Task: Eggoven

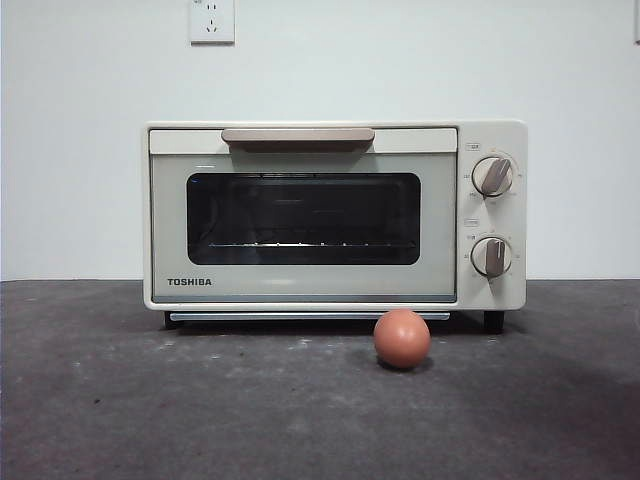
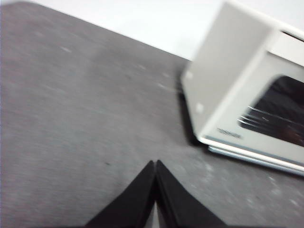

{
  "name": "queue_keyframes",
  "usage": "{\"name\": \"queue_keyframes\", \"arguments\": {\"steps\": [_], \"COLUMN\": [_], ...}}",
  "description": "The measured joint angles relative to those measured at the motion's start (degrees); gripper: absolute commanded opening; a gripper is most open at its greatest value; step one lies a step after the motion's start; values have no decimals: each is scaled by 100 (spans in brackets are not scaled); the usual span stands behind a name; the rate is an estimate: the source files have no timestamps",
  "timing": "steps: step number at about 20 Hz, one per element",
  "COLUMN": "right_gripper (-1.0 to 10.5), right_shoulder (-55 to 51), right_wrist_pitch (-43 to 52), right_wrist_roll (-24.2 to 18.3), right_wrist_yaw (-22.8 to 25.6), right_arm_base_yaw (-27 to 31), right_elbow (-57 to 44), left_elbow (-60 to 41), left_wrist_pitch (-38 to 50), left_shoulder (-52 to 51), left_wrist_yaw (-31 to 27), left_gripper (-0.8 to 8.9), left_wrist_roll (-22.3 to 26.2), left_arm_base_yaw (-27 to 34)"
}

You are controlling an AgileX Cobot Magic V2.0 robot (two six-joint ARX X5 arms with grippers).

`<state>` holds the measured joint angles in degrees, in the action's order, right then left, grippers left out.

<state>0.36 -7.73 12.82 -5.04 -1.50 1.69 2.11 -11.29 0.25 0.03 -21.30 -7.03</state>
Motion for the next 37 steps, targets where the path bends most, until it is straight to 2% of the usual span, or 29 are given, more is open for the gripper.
{"name": "queue_keyframes", "arguments": {"steps": [5, 12, 15, 18, 24, 28, 31, 33, 35, 36, 37], "right_gripper": [5, 5, 5, 5, 5, 5, 14, 84, 312, 368, 368], "right_shoulder": [2, 323, 684, 1145, 2149, 2710, 2898, 2927, 2935, 2935, 2931], "right_wrist_pitch": [-481, -1270, -1794, -2433, -3856, -4837, -5038, -5036, -5038, -5038, -5040], "right_wrist_roll": [535, 660, 640, 479, -214, -732, -970, -1025, -1086, -1086, -1049], "right_wrist_yaw": [-236, -435, -787, -1270, -2170, -2347, -2354, -2354, -2350, -2345, -2347], "right_arm_base_yaw": [0, -9, -9, -9, -17, -114, -225, -271, -297, -299, -299], "right_elbow": [514, 1639, 2186, 2813, 3908, 4417, 4503, 4503, 4503, 4503, 4503], "left_elbow": [527, 1733, 2258, 2771, 3582, 3912, 3985, 3985, 3985, 3985, 3985], "left_wrist_pitch": [-811, -1333, -1784, -2260, -3040, -3447, -3563, -3628, -3648, -3648, -3648], "left_shoulder": [63, 573, 981, 1416, 2181, 2518, 2638, 2669, 2677, 2677, 2675], "left_wrist_yaw": [254, 780, 1062, 1394, 2072, 2417, 2433, 2433, 2433, 2433, 2433], "left_gripper": [7, 7, 7, 7, 7, 7, 7, 7, 7, 7, 7], "left_wrist_roll": [-127, -181, -107, 136, 688, 999, 1147, 1180, 1200, 1204, 1220], "left_arm_base_yaw": [0, 0, 0, 2, 0, 0, 0, 0, 0, 0, 0]}}
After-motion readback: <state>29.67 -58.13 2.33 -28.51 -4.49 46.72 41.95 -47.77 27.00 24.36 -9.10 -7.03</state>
